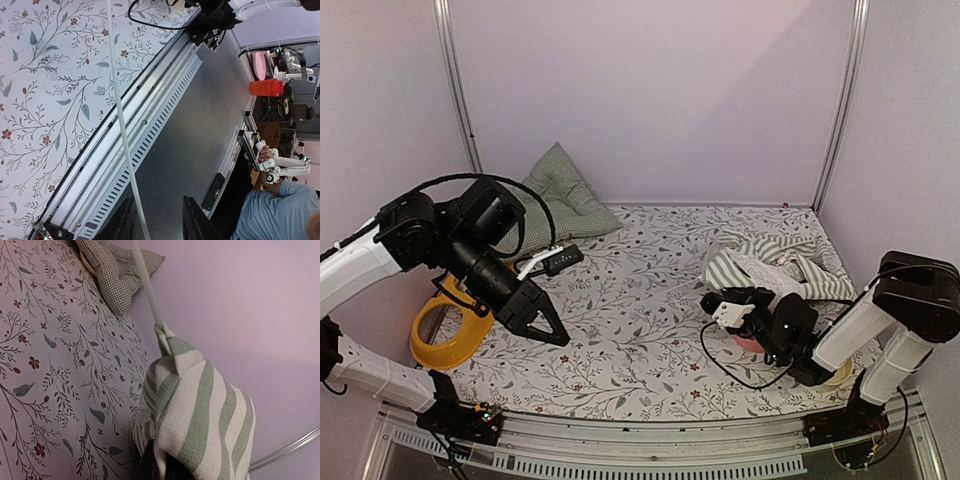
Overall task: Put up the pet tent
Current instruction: Pick up the tent pole from the center of the board.
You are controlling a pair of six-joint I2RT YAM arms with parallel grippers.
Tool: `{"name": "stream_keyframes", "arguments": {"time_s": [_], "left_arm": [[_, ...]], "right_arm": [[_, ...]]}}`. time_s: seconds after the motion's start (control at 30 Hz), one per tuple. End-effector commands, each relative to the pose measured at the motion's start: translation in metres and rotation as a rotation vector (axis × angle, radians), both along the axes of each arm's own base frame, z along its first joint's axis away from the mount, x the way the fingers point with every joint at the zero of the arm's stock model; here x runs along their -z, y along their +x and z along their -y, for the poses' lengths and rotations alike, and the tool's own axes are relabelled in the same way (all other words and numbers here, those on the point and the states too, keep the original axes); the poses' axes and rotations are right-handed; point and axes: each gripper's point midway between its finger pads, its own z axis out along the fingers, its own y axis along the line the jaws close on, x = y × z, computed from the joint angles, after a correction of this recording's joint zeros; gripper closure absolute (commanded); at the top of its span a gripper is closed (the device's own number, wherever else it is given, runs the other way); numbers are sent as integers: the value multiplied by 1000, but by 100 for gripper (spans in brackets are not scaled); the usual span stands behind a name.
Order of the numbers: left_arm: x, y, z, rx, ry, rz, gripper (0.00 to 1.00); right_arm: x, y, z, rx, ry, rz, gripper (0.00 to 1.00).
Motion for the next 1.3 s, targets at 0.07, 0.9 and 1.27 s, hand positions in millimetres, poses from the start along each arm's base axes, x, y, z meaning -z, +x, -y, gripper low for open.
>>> {"name": "stream_keyframes", "arguments": {"time_s": [0.07, 0.9, 1.27], "left_arm": [[8, -15, -10, 44, 61, -52, 69], [4, -58, -7, 173, 130, -269, 88], [4, -67, 7, 224, 115, -395, 85]], "right_arm": [[-13, -2, 4, 17, 37, 35, 100], [-18, -7, 8, 21, 50, 54, 100], [-24, -16, 20, 66, 68, 118, 100]]}}
